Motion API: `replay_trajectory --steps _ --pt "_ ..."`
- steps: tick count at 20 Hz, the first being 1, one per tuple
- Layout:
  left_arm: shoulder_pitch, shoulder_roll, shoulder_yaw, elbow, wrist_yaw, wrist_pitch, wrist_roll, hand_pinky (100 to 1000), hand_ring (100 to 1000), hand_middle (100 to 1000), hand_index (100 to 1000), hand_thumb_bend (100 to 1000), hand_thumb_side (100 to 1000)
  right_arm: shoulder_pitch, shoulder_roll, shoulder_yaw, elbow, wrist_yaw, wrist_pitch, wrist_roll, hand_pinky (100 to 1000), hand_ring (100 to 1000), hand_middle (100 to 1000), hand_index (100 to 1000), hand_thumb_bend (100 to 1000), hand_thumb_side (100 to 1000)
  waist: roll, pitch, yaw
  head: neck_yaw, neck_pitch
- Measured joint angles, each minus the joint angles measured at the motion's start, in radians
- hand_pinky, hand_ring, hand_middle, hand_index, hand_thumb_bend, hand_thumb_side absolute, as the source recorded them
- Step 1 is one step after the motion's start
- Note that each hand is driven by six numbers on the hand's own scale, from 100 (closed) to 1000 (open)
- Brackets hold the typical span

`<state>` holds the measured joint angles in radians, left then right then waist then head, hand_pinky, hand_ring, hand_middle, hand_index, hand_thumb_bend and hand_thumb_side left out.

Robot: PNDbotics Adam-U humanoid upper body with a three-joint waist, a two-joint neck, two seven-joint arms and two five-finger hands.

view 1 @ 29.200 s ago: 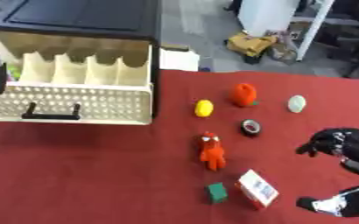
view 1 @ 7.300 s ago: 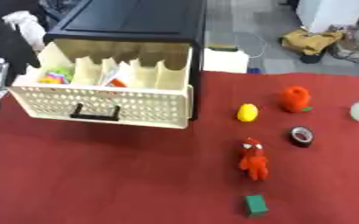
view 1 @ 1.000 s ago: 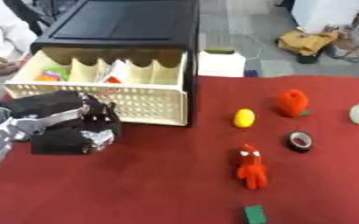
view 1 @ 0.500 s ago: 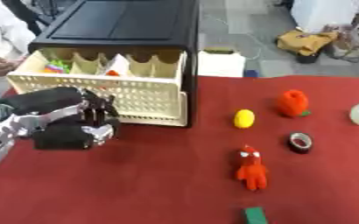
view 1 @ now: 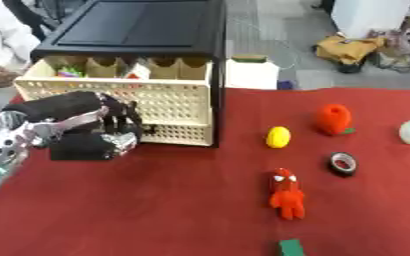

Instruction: Pick up objects from table and place into drawer.

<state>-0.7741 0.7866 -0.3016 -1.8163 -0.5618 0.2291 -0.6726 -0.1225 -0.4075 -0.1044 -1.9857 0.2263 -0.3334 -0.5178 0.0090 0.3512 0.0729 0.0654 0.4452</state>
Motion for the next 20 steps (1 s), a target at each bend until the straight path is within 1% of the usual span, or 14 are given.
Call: replay_trajectory --steps 2,4,10,12,15,20 --pt "-0.013 -0.008 -0.004 0.017 -0.004 -0.005 0.005 426 704 707 888 100 1000 0.0 0.0 0.0 0.0 0.0 0.001 0.001 701 746 579 714 100 867 0.0 0.0 -0.002 0.001 -0.003" --pt "-0.028 -0.017 -0.004 0.036 -0.011 -0.01 0.011 425 703 698 888 100 1000 0.0 0.0 0.0 0.0 0.0 0.001 0.002 701 745 578 713 100 867 0.0 0.0 -0.005 0.003 -0.007" --pt "-0.052 -0.04 -0.007 0.095 -0.038 -0.027 0.042 442 721 717 902 100 1000 0.0 0.003 0.0 0.0 0.0 0.001 0.005 701 745 578 712 100 863 0.0 0.004 -0.006 0.003 -0.008" --pt "-0.058 -0.045 -0.009 0.106 -0.043 -0.032 0.049 473 744 743 928 100 1000 0.0 0.005 0.0 0.0 0.0 0.001 0.005 701 745 577 712 100 863 0.001 0.005 -0.007 0.003 -0.009" --pt "-0.066 -0.051 -0.009 0.119 -0.046 -0.038 0.057 499 759 755 934 100 1000 -0.001 0.009 0.0 0.0 0.0 0.002 0.005 701 745 577 712 100 862 0.001 0.007 -0.011 0.003 -0.011" --pt "-0.08 -0.064 -0.01 0.145 -0.052 -0.045 0.068 514 773 780 943 100 1000 -0.001 0.009 0.0 0.0 0.0 0.003 0.007 701 745 577 712 100 860 0.002 0.008 -0.013 0.003 -0.013"
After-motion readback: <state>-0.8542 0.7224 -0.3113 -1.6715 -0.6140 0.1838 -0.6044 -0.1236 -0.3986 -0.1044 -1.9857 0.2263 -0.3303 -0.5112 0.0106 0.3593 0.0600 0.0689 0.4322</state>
